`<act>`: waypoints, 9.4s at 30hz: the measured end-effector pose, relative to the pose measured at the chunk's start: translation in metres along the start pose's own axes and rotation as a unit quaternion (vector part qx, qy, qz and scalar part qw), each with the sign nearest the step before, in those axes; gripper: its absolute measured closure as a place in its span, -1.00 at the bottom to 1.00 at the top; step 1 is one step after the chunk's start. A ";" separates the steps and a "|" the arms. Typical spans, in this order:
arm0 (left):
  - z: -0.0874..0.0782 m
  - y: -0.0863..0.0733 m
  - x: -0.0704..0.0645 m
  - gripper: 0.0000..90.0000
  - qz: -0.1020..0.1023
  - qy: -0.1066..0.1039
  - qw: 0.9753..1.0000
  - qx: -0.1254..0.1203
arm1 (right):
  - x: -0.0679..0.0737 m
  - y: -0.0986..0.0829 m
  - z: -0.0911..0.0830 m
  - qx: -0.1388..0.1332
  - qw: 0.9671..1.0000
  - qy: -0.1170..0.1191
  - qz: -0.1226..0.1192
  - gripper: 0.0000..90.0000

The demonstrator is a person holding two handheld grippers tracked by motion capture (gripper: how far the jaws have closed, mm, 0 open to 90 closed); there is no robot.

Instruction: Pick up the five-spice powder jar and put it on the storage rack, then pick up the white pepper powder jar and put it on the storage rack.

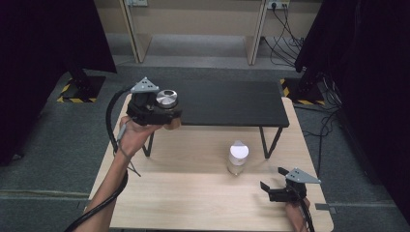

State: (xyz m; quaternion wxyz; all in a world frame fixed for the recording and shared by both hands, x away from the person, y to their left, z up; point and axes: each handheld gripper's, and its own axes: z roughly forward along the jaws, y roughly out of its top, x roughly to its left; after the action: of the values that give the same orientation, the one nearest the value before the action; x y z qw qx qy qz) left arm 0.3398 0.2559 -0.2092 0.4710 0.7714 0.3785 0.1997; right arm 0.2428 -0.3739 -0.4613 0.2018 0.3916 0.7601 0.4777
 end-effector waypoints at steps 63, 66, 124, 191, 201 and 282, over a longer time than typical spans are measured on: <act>0.059 0.010 0.009 -0.56 -0.051 0.107 0.993 -0.008 | -0.002 -0.001 0.000 -0.002 1.000 0.004 0.000 -0.96; 0.054 0.010 0.007 -0.68 -0.057 0.106 0.993 -0.016 | -0.001 -0.001 0.000 -0.002 1.000 0.004 -0.001 -0.96; 0.023 -0.200 -0.070 -0.99 0.009 -0.002 0.997 -0.075 | 0.003 0.003 0.002 0.007 1.000 0.002 -0.018 -0.96; 0.057 -0.277 -0.067 -1.00 0.041 -0.003 0.999 -0.035 | 0.005 0.005 0.003 0.015 1.000 -0.001 -0.020 -0.96; 0.057 -0.277 -0.067 -1.00 0.040 -0.003 0.999 -0.034 | 0.004 0.005 0.003 0.014 1.000 0.001 -0.021 -0.96; 0.059 -0.273 -0.070 -1.00 0.056 -0.004 0.998 -0.025 | 0.061 0.076 0.069 -0.017 1.000 -0.001 -0.024 -0.32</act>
State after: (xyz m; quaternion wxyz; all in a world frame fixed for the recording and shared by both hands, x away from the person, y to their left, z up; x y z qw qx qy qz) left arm 0.2268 0.2419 -0.4736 0.4794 0.7802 0.3280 0.2320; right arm 0.2830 -0.2682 -0.4219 0.2207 0.3703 0.7610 0.4849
